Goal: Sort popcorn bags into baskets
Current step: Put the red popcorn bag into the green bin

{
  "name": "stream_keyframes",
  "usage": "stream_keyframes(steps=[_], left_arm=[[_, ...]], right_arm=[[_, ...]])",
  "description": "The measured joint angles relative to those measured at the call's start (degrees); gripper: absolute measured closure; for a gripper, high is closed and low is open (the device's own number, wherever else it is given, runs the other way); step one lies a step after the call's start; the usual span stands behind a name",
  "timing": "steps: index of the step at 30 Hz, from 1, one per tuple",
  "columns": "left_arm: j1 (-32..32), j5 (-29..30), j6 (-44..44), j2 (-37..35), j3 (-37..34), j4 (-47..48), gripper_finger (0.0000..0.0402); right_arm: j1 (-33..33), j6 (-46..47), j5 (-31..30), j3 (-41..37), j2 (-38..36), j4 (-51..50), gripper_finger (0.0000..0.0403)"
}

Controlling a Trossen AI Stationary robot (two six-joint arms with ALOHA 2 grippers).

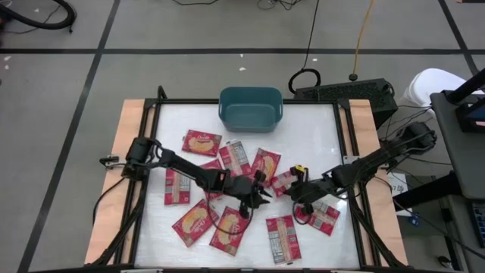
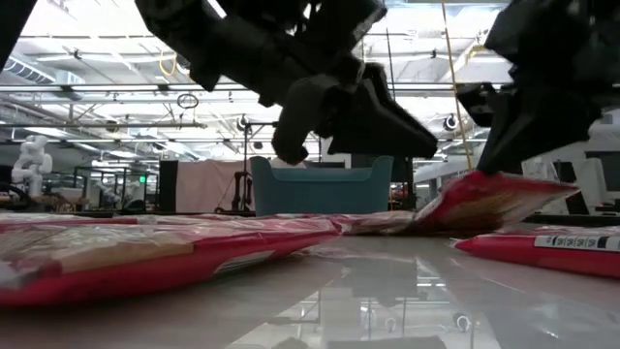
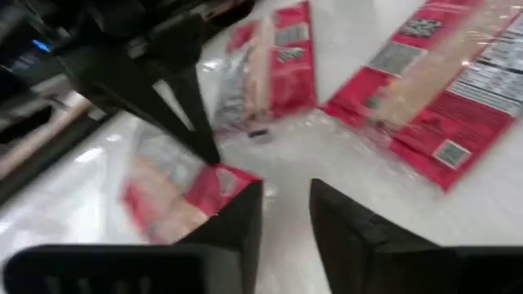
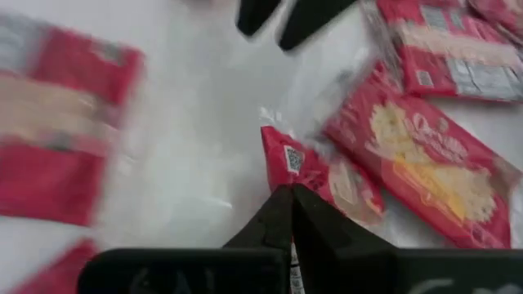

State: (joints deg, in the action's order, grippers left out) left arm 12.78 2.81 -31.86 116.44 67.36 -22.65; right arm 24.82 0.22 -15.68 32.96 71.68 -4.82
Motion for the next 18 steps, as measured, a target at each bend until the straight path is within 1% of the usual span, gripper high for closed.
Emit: stream_keyframes(steps=[3, 7, 10, 13, 15, 18], left_arm=[[1.38, 3.63, -1.19, 0.2, 0.02, -3.37, 0.0223], [1.57, 4.95, 1.81, 2.21, 0.04, -7.18, 0.0143], [1.26, 7.95, 3.96, 3.14, -0.01, -7.47, 0.0106], [0.66, 10.53, 5.89, 3.17, -0.01, -7.07, 0.0101], [0.02, 10.53, 7.75, 3.17, 0.01, -6.57, 0.0112], [-0.98, 10.61, 9.8, 3.17, 0.01, -6.21, 0.0141]], right_arm=[[0.0, 2.26, 0.95, 0.04, -2.16, -0.09, 0.0403], [0.0, 3.21, 0.85, 0.04, -3.62, -0.35, 0.0403], [0.0, 5.31, 0.8, 0.04, -3.76, -1.06, 0.0403], [0.0, 10.16, 0.79, 0.06, -3.78, -5.02, 0.0403], [0.01, 14.77, 0.13, 0.06, -3.92, -9.43, 0.0403], [0.01, 24.02, -1.24, 0.06, -4.44, -15.95, 0.0401]])
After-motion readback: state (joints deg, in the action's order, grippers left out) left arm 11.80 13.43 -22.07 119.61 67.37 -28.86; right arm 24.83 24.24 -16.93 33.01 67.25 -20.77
